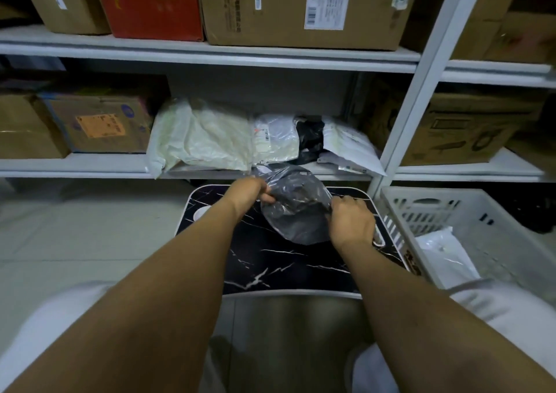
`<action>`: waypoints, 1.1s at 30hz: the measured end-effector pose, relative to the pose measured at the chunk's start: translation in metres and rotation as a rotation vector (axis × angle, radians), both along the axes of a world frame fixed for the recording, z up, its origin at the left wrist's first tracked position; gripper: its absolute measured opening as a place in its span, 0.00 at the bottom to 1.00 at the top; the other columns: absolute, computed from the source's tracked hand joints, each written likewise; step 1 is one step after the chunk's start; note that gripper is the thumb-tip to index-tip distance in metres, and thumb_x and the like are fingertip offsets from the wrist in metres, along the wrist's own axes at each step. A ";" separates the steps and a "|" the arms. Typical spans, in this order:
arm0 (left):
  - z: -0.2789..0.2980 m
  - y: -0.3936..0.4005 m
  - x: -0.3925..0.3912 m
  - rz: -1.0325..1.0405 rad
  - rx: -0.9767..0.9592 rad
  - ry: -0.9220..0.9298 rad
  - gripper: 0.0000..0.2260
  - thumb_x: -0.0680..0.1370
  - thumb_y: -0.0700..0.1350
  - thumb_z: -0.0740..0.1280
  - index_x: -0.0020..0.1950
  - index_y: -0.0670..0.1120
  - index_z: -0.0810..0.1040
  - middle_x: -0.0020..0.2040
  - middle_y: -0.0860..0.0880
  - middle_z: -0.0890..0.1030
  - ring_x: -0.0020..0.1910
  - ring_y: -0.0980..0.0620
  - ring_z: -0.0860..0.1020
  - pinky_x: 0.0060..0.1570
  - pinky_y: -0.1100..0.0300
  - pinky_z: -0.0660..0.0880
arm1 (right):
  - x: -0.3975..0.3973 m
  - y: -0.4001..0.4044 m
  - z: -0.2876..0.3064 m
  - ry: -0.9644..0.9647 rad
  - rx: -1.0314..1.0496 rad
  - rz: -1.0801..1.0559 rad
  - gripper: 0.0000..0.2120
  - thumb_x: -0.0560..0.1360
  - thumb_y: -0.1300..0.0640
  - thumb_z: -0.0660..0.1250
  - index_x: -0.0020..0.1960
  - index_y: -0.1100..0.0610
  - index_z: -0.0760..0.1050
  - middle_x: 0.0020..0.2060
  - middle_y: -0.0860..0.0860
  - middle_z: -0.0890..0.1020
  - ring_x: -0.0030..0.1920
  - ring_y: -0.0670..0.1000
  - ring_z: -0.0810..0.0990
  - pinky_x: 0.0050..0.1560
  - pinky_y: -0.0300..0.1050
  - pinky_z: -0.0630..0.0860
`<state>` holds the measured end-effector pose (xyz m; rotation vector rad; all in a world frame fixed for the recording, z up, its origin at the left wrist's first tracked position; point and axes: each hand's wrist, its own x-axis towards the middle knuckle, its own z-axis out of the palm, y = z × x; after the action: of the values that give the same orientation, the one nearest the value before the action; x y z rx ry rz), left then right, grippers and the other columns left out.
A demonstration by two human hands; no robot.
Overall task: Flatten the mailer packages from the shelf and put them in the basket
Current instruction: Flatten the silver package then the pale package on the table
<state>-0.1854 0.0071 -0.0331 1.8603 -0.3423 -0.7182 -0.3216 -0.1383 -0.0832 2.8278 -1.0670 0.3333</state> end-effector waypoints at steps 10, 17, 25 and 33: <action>-0.060 0.010 0.015 -0.250 0.631 -0.390 0.25 0.78 0.60 0.62 0.61 0.39 0.74 0.59 0.41 0.78 0.59 0.40 0.76 0.54 0.55 0.70 | 0.019 0.040 -0.051 0.185 -0.085 0.390 0.13 0.75 0.55 0.66 0.58 0.53 0.77 0.58 0.56 0.73 0.61 0.57 0.69 0.60 0.55 0.69; -0.102 0.014 0.025 -0.127 0.824 -0.434 0.19 0.77 0.46 0.63 0.66 0.40 0.68 0.66 0.40 0.70 0.65 0.40 0.70 0.62 0.46 0.68 | 0.028 0.045 -0.084 -0.131 0.064 0.505 0.14 0.77 0.48 0.58 0.46 0.57 0.76 0.42 0.55 0.75 0.40 0.56 0.76 0.38 0.49 0.74; -0.139 -0.020 0.005 -0.280 0.623 -1.122 0.29 0.79 0.61 0.39 0.79 0.52 0.44 0.79 0.45 0.43 0.78 0.46 0.43 0.74 0.41 0.46 | 0.032 0.015 -0.100 0.091 0.203 0.283 0.32 0.75 0.35 0.37 0.78 0.42 0.47 0.79 0.51 0.51 0.78 0.60 0.49 0.72 0.67 0.53; -0.195 -0.026 -0.002 -0.447 0.810 -0.957 0.27 0.80 0.63 0.40 0.73 0.59 0.28 0.74 0.47 0.28 0.75 0.39 0.32 0.70 0.32 0.44 | 0.025 0.004 -0.150 0.292 0.387 0.262 0.36 0.68 0.28 0.29 0.75 0.35 0.32 0.78 0.49 0.37 0.76 0.65 0.37 0.72 0.70 0.42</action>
<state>-0.1873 -0.0193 -0.2277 2.8814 -1.2483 -0.1713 -0.2970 -0.1341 -0.2332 3.2224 -0.7716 -0.2966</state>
